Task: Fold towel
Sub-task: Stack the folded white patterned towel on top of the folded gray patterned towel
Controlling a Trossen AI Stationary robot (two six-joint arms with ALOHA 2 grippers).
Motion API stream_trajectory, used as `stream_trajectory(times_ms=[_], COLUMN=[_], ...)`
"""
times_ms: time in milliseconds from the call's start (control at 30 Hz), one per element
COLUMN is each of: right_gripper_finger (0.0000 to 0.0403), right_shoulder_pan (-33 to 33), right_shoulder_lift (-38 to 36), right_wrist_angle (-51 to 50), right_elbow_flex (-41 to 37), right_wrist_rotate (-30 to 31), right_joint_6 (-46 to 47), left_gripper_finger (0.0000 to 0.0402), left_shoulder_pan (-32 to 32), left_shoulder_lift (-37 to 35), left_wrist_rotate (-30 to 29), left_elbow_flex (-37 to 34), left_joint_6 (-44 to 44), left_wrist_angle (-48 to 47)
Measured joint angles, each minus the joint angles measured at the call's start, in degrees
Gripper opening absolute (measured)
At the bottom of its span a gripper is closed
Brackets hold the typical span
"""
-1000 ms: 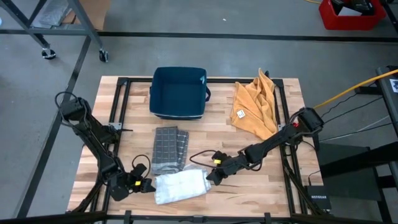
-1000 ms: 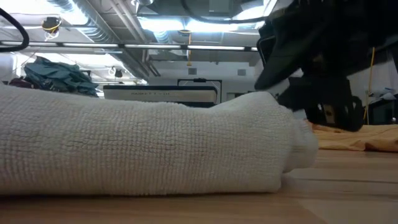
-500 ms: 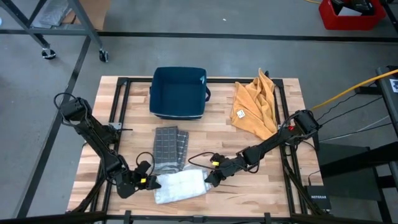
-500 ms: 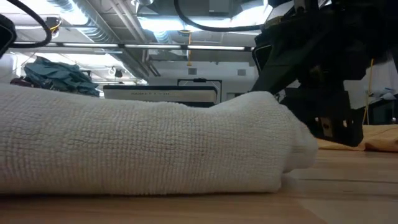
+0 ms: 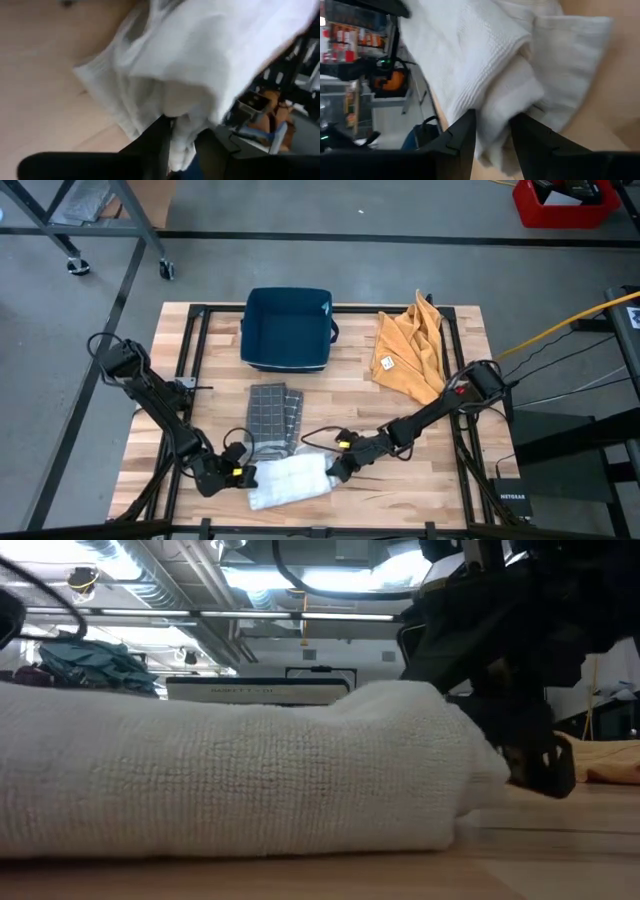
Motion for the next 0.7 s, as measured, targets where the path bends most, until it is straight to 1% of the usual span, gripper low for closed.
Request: stream_trajectory(times_ms=[100, 300, 400, 533, 567, 600, 700], right_gripper_finger=[0.0127, 0.0122, 0.0095, 0.0025, 0.0016, 0.0013, 0.0023], right_shoulder_pan=[-0.01, -0.01, -0.03, -0.03, -0.03, -0.03, -0.03], right_shoulder_lift=[1.49, 4.46, 5.99, 7.52, 7.63, 7.66, 7.66], right_wrist_angle=[1.67, 1.85, 2.04, 1.67, 1.44, 1.26, 1.45], right_elbow_flex=[0.63, 4.18, 6.18, 8.91, 9.43, 9.99, 12.12], right_wrist_rotate=[-0.19, -1.15, -3.24, -5.63, -5.99, -6.71, -9.47], right_joint_6=[0.01, -0.12, -1.32, -4.75, -5.96, -7.22, -8.98], left_gripper_finger=[0.0058, 0.0032, 0.0012, 0.0006, 0.0005, 0.0004, 0.0003], left_shoulder_pan=[0.00, -0.04, -0.04, -0.02, -0.02, -0.02, -0.12], left_shoulder_lift=[2.23, 6.26, 7.68, 7.97, 7.95, 7.94, 7.88], left_wrist_rotate=[0.29, 0.31, 0.27, 0.24, 0.32, 0.43, 0.52], left_elbow_flex=[0.00, 0.00, 0.03, 0.04, 0.04, 0.02, 0.50], left_joint_6=[-2.09, -2.47, -2.12, -0.18, 0.71, 1.43, 3.99], left_wrist_angle=[2.28, 7.94, 9.75, 10.97, 11.74, 13.03, 16.89])
